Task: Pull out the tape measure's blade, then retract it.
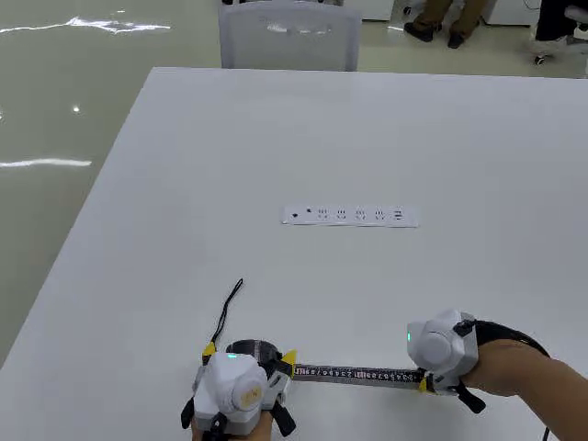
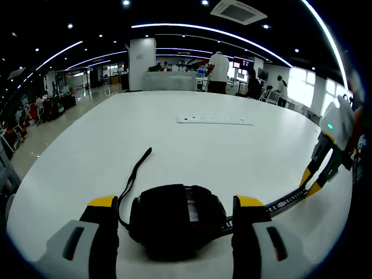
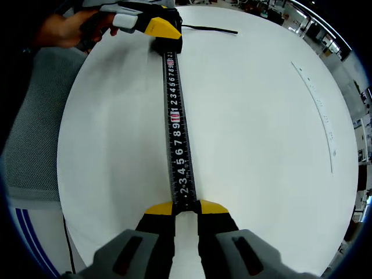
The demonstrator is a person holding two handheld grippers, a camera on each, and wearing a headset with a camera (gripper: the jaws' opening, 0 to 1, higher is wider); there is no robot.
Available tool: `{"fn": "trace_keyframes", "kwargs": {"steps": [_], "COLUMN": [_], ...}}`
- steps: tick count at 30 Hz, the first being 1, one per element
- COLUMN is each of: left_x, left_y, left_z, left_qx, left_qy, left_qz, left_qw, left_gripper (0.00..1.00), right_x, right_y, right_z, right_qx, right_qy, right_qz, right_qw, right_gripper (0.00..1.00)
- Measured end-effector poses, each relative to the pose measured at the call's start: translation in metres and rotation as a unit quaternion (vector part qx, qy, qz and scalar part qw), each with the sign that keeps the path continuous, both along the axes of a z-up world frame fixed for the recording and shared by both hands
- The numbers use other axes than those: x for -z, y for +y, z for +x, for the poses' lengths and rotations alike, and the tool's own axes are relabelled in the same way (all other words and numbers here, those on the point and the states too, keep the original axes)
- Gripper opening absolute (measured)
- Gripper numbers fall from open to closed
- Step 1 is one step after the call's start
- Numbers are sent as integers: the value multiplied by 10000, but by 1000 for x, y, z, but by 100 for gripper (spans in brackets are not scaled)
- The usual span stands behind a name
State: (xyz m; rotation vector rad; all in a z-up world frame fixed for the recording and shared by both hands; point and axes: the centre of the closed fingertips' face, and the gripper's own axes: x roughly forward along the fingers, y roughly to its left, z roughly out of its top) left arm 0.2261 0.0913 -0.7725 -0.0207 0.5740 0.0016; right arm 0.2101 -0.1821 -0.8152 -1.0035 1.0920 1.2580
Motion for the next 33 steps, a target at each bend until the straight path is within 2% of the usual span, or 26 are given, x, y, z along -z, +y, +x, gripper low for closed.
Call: {"fn": "trace_keyframes", "kwargs": {"steps": [3, 5, 7, 10, 13, 16, 20, 26, 33], "left_x": [0, -2, -4, -5, -5, -3, -3, -3, -2], "left_y": [1, -3, -4, -6, -6, -4, -4, -4, -4], "left_z": [-2, -3, -3, -6, -8, -6, -7, -7, -8], "left_qx": [10, 77, 108, 130, 258, 301, 385, 426, 281], "left_qy": [36, 45, 50, 67, 129, 138, 235, 174, 172], "left_qz": [68, 23, 172, 216, 434, 457, 506, 563, 479], "left_qw": [10000, 10000, 9998, 9997, 9986, 9984, 9977, 9974, 9983], "left_gripper": [69, 66, 64, 64, 63, 63, 62, 60, 61], "right_x": [-2, -3, -4, -5, -4, -1, 0, 0, 1], "right_y": [0, 0, 0, 0, -1, -2, -1, -1, -1], "right_z": [-1, -1, -2, -2, -2, -1, 0, 0, 0], "right_qx": [6, -1, 3, 15, 26, 18, 11, 4, 54], "right_qy": [14, 26, 34, 36, 37, 40, 43, 13, 16], "right_qz": [-14, -27, -34, -27, -17, -24, -21, -15, -45], "right_qw": [10000, 10000, 10000, 10000, 10000, 10000, 10000, 10000, 10000], "right_gripper": [13, 13, 13, 13, 13, 13, 13, 13, 12]}}
